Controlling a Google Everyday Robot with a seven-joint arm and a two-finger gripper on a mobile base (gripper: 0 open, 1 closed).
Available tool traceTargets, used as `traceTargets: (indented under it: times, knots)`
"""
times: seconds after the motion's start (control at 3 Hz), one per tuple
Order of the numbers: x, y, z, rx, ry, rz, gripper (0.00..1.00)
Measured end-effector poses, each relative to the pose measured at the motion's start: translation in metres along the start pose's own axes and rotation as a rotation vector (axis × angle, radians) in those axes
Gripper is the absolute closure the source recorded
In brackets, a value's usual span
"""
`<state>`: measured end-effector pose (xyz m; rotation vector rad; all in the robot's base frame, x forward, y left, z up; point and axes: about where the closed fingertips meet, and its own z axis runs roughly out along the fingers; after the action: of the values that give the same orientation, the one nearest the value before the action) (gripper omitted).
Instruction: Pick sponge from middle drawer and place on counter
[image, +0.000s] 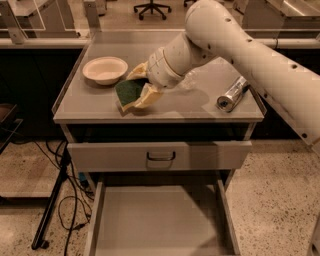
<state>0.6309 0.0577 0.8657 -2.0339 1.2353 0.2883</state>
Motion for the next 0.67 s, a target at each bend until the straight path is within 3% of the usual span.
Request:
traceTargets:
  times: [0.67]
  knots:
    - [0.0000,0.0000,0.0001,0.000,0.000,0.000,0.05]
